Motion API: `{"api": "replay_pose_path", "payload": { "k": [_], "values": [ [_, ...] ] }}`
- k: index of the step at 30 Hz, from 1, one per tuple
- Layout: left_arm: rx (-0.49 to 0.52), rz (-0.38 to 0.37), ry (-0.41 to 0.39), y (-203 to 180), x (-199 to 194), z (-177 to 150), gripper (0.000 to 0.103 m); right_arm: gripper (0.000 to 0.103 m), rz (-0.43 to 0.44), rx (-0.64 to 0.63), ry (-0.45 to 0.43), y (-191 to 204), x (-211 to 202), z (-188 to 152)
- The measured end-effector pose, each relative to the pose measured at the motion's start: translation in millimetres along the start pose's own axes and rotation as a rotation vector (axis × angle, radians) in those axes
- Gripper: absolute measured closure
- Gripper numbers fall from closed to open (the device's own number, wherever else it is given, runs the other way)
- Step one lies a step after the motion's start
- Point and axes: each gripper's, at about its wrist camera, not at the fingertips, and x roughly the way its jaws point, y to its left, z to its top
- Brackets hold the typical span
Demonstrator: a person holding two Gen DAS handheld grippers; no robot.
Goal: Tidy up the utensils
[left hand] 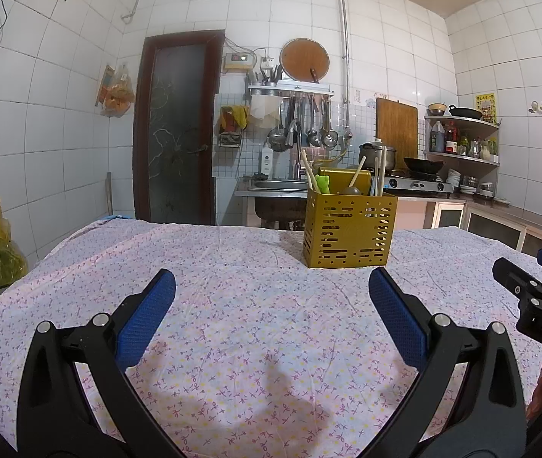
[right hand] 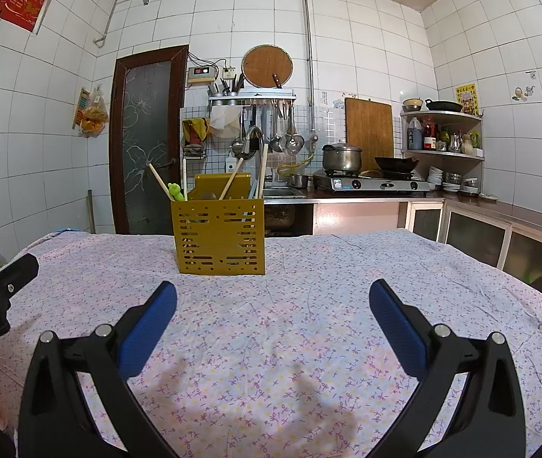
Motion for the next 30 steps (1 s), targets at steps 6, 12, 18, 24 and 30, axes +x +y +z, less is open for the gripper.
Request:
{"api": "replay_pose_path", "payload": {
  "k": [6,12,18,24,30],
  "values": [
    [0.002,0.0,-0.001,0.3,0.6,0.0,0.005,0.004,-0.002,0.0,0.0,0.5,0.1,0.2],
    [0.001,0.0,0.0,0.3,0.7,-0.3,0.005,0.004,-0.002,-0.001,0.0,0.5,0.0,0.1],
    [0.002,0.0,-0.002,0.5,0.1,-0.2,0.005,0.004,-0.002,0.0,-0.001,0.4,0.0,-0.1],
    [0.003,0.0,-0.005,1.3,-0.8,1.2,0.005,0.004,-0.002,-0.001,-0.001,0.3,0.0,-0.2],
    [0.004,0.001,-0.005,0.7,-1.4,1.2,0.005,0.004,-0.002,-0.001,-0.001,0.0,0.1,-0.3]
  ]
}}
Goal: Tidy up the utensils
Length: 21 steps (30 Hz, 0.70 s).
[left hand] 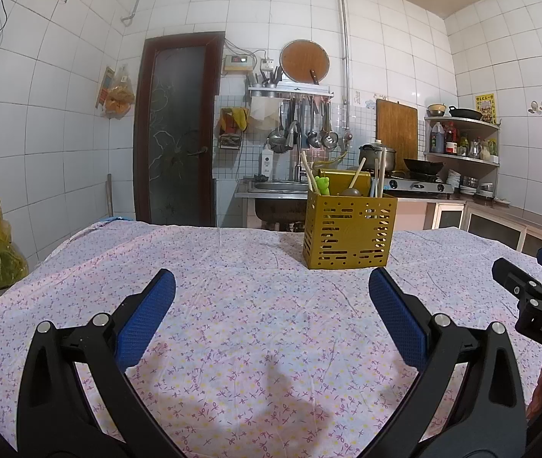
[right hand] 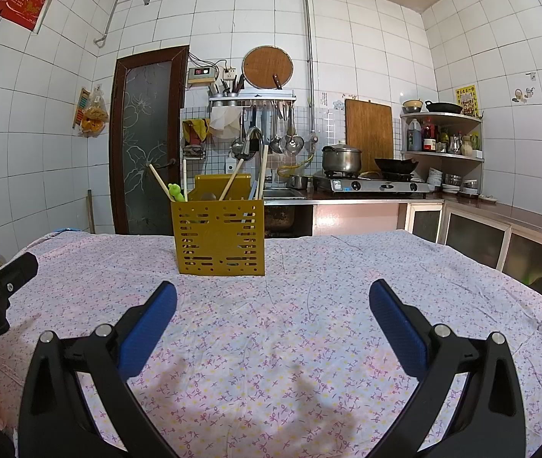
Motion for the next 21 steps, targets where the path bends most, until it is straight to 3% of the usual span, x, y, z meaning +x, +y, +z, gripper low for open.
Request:
{"api": "replay_pose_path", "payload": {
  "k": [21],
  "values": [
    [-0.002,0.003,0.002,1.4,-1.5,0.6,0.005,0.004,-0.002,0.001,-0.002,-3.1,0.8,1.2]
  ]
}}
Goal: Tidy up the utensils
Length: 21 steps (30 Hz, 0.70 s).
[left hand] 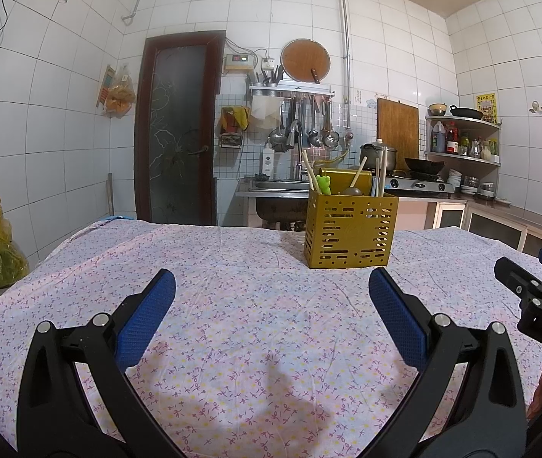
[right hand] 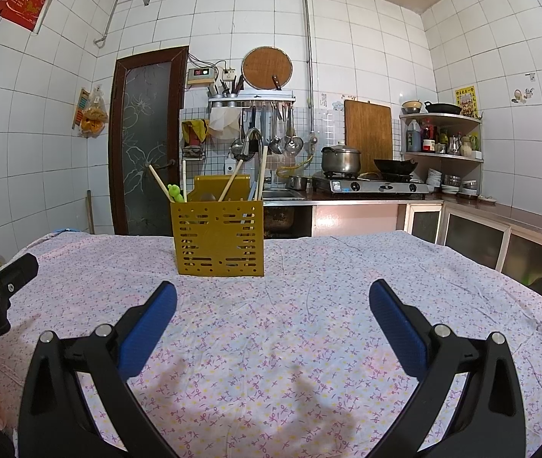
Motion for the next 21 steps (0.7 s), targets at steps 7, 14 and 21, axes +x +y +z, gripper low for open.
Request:
{"api": "replay_pose_path", "payload": {
  "k": [7,14,21],
  "values": [
    [0.0,0.0,0.0,-0.8,0.0,-0.6,0.005,0.004,-0.002,0.001,-0.001,-1.8,0.3,1.8],
    [-0.001,0.001,0.002,-0.7,0.1,-0.8,0.005,0.004,-0.002,0.0,-0.001,-3.4,0.8,2.1],
    [0.0,0.002,0.001,-0.5,-0.1,-0.9,0.005,0.004,-0.002,0.0,0.0,-2.5,0.3,1.5]
  ]
}}
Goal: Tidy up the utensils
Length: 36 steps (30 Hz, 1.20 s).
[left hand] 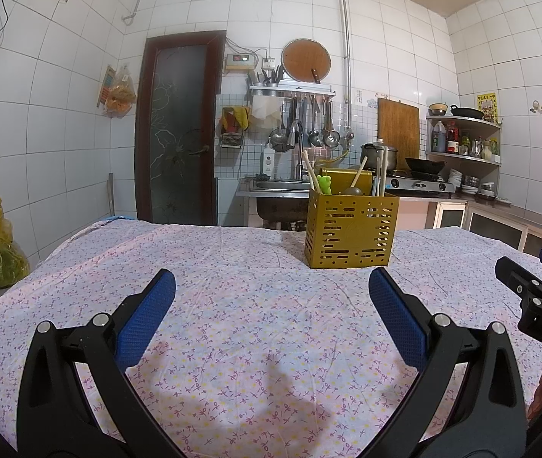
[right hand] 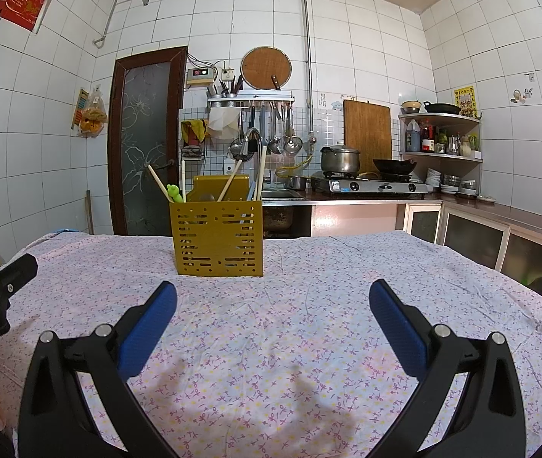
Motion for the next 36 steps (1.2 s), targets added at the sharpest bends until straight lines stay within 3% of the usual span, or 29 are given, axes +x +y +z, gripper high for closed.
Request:
{"api": "replay_pose_path", "payload": {
  "k": [36],
  "values": [
    [0.006,0.003,-0.014,-1.0,-1.4,2.5,0.005,0.004,-0.006,-0.001,-0.004,-1.7,2.6,0.6]
  ]
}}
